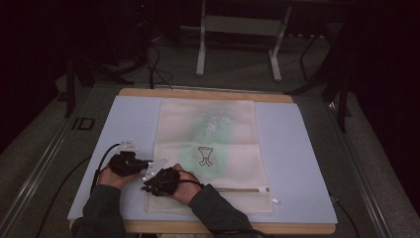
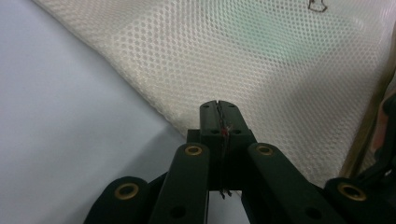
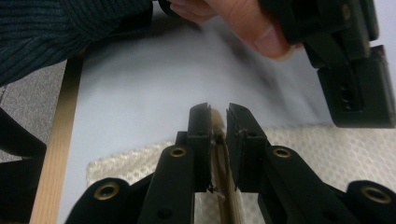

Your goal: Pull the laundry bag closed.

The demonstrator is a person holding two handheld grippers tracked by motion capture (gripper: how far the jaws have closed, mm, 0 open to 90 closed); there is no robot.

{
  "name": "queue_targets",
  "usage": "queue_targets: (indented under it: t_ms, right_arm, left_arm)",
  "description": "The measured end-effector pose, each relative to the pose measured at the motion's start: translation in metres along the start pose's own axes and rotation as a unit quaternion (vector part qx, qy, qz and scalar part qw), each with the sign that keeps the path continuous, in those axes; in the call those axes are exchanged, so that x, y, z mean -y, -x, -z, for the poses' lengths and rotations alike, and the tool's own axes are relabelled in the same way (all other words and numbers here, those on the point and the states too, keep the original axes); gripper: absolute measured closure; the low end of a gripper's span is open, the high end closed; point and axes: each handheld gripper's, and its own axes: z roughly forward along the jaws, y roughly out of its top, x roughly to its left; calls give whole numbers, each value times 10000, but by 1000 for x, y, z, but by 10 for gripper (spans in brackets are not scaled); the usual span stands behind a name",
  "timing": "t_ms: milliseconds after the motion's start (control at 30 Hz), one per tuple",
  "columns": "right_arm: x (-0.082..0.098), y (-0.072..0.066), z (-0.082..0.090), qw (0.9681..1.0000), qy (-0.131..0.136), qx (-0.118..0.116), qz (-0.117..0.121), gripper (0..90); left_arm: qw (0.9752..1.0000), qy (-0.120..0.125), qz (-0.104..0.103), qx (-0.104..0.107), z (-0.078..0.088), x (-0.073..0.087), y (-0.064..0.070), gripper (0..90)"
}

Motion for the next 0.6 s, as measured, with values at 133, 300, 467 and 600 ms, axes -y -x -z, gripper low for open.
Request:
queue_targets:
  t_ms: [133,300,467,600]
  right_arm:
    - [-4,-1,-7,10000,-37,20,28,795]
    - [-7,-3,-15,9999,-142,42,63,793]
    - [-8,1,-20,9998,-198,15,13,776]
    - [-10,-1,-24,9996,-272,38,-21,807]
  left_arm:
    - [10000,55,65,-24,4,1,-2,896]
    - [9999,55,81,-35,5,2,-3,897]
    - [10000,27,80,-39,4,2,-3,896]
    - [10000,13,69,-53,5,2,-3,896]
